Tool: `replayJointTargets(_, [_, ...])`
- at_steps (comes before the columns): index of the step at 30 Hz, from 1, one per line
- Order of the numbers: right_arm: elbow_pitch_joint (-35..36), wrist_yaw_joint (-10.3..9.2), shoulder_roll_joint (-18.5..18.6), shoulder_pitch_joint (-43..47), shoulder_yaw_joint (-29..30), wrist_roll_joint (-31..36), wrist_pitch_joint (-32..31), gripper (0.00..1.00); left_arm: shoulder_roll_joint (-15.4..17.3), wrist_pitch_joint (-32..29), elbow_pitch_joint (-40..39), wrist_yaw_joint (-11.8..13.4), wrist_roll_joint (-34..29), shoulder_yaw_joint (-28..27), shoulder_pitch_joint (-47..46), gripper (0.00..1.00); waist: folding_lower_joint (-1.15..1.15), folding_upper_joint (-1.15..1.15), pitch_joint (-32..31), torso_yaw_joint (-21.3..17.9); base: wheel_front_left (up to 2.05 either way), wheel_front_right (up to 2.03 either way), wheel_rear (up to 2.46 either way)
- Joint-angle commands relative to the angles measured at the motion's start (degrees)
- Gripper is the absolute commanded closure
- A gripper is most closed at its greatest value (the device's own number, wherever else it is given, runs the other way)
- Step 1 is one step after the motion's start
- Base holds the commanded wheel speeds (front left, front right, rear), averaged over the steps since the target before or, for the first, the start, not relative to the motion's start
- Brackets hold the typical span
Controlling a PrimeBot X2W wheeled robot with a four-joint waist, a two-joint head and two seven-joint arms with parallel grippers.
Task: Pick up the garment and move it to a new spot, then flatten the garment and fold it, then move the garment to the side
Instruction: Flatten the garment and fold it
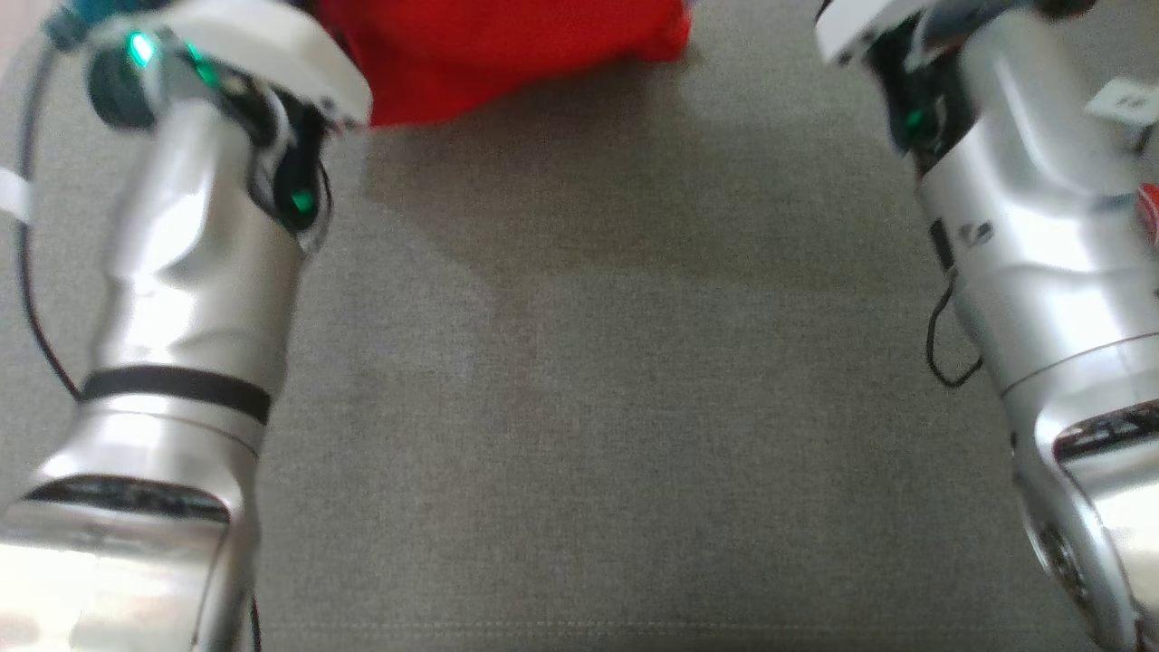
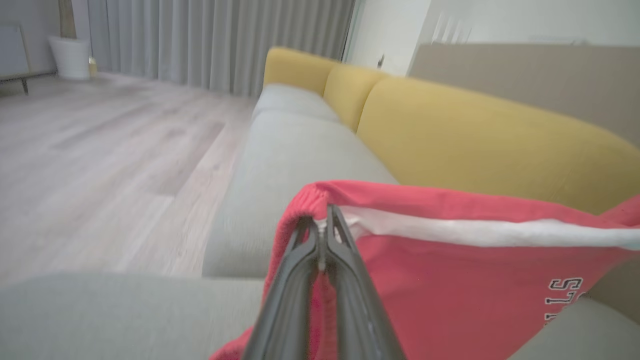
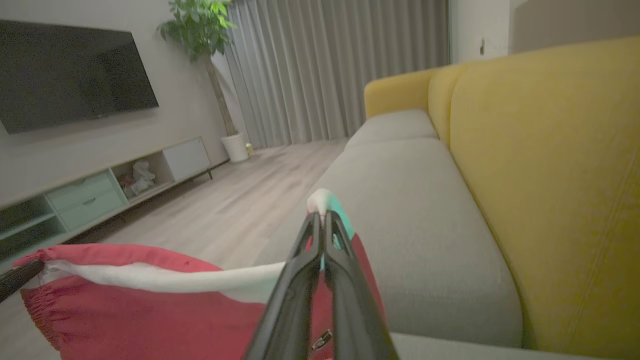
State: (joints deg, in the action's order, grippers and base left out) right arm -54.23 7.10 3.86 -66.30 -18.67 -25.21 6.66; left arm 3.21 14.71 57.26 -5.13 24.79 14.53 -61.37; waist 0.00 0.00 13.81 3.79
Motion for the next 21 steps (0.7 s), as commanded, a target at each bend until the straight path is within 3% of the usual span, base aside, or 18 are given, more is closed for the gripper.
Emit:
replayJointTargets(1, [-0.3,0.39,-1.0,-0.5,-2.2,-0.9,1.1,1.0,1.2,0.3,0.9,-0.4,-0.1,-0.7,-0.3,1.0,0.0,0.0,0.8,0.1,0.0,0.0,0.0])
replayJointTargets(10, [-6.1,0.39,-1.0,12.7,-8.3,-6.8,5.9,1.0,-0.3,0.3,2.3,-1.7,1.7,0.3,10.0,1.0,0.0,0.0,1.7,0.2,0.0,0.0,0.0])
replayJointTargets(17, [-3.7,0.39,-1.0,26.4,-7.0,-8.0,8.2,1.0,-0.3,0.3,-8.2,-2.1,3.1,3.3,24.8,1.0,0.0,0.0,-1.1,-0.3,0.0,0.0,0.0])
replayJointTargets(21, [3.1,0.39,-0.3,35.8,-2.5,-5.4,8.3,1.0,-0.3,0.3,-15.5,-1.9,2.1,4.0,34.0,1.0,0.0,0.0,-3.5,-0.5,0.0,0.0,0.0])
